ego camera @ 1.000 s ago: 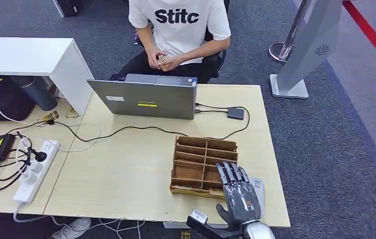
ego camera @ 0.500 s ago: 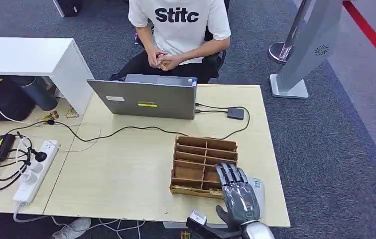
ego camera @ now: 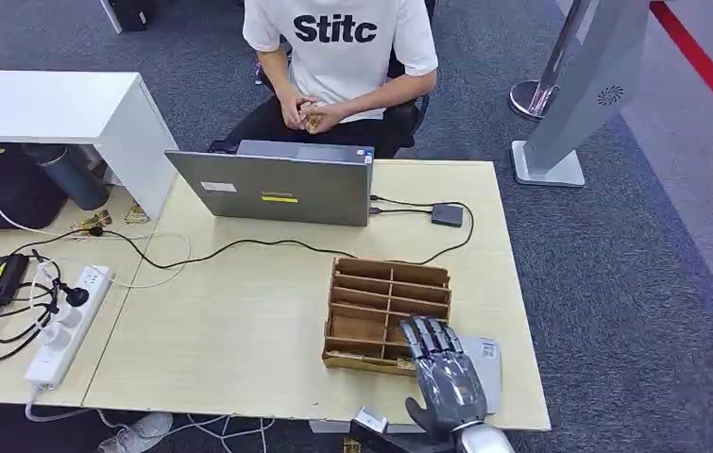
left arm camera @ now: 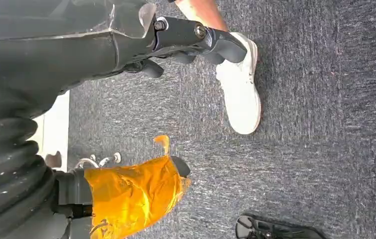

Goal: Pass the card to the sensor for recognition and then transmit it.

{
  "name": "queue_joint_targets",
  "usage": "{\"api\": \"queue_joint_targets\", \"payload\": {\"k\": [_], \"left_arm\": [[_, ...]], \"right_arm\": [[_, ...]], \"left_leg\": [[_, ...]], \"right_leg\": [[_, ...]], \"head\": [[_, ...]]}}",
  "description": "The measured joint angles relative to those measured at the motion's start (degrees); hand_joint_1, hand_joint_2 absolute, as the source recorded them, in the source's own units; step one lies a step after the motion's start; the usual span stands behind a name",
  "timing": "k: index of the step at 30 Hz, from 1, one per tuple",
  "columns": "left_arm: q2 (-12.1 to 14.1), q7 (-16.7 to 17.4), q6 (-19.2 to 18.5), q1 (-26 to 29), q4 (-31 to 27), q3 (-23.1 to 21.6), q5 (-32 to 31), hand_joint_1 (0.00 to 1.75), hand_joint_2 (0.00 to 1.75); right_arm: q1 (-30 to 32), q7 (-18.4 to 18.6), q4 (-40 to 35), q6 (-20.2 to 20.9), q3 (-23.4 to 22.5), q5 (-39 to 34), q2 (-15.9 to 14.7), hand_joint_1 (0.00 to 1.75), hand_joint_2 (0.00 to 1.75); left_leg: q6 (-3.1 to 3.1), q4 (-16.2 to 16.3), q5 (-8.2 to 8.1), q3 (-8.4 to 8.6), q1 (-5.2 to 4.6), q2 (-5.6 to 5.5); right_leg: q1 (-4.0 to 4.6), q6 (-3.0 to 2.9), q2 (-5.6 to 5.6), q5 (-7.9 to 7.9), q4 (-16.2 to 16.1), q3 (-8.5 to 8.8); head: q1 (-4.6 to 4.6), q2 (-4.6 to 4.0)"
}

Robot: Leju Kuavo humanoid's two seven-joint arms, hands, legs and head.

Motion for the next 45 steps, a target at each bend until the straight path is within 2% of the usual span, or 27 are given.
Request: {"api": "queue_joint_targets", "payload": {"k": [37, 38, 39, 40, 45], "left_arm": [[0.1, 0.0, 0.1, 0.0, 0.0, 0.0, -0.2, 0.0, 1.75], [0.1, 0.0, 0.1, 0.0, 0.0, 0.0, -0.2, 0.0, 1.75], [0.1, 0.0, 0.1, 0.0, 0.0, 0.0, -0.2, 0.0, 1.75], [0.1, 0.0, 0.1, 0.0, 0.0, 0.0, -0.2, 0.0, 1.75], [0.1, 0.0, 0.1, 0.0, 0.0, 0.0, -0.2, 0.0, 1.75]], "right_arm": [[-0.2, 1.1, 0.1, 0.6, 0.5, 0.2, -0.9, 0.0, 1.75], [-0.2, 1.1, 0.1, 0.6, 0.5, 0.2, -0.9, 0.37, 1.75], [-0.2, 1.1, 0.1, 0.6, 0.5, 0.2, -0.9, 1.59, 1.75], [-0.2, 1.1, 0.1, 0.6, 0.5, 0.2, -0.9, 1.73, 1.75], [-0.2, 1.2, 0.1, 0.9, 0.5, 0.2, -0.9, 1.75, 1.75]], "left_leg": [[0.0, 0.0, 0.0, 0.0, 0.0, 0.0], [0.0, 0.0, 0.0, 0.0, 0.0, 0.0], [0.0, 0.0, 0.0, 0.0, 0.0, 0.0], [0.0, 0.0, 0.0, 0.0, 0.0, 0.0], [0.0, 0.0, 0.0, 0.0, 0.0, 0.0]], "right_leg": [[0.0, 0.0, 0.0, 0.0, 0.0, 0.0], [0.0, 0.0, 0.0, 0.0, 0.0, 0.0], [0.0, 0.0, 0.0, 0.0, 0.0, 0.0], [0.0, 0.0, 0.0, 0.0, 0.0, 0.0], [0.0, 0.0, 0.0, 0.0, 0.0, 0.0]], "head": [[0.0, 0.0], [0.0, 0.0], [0.0, 0.0], [0.0, 0.0], [0.0, 0.0]]}}
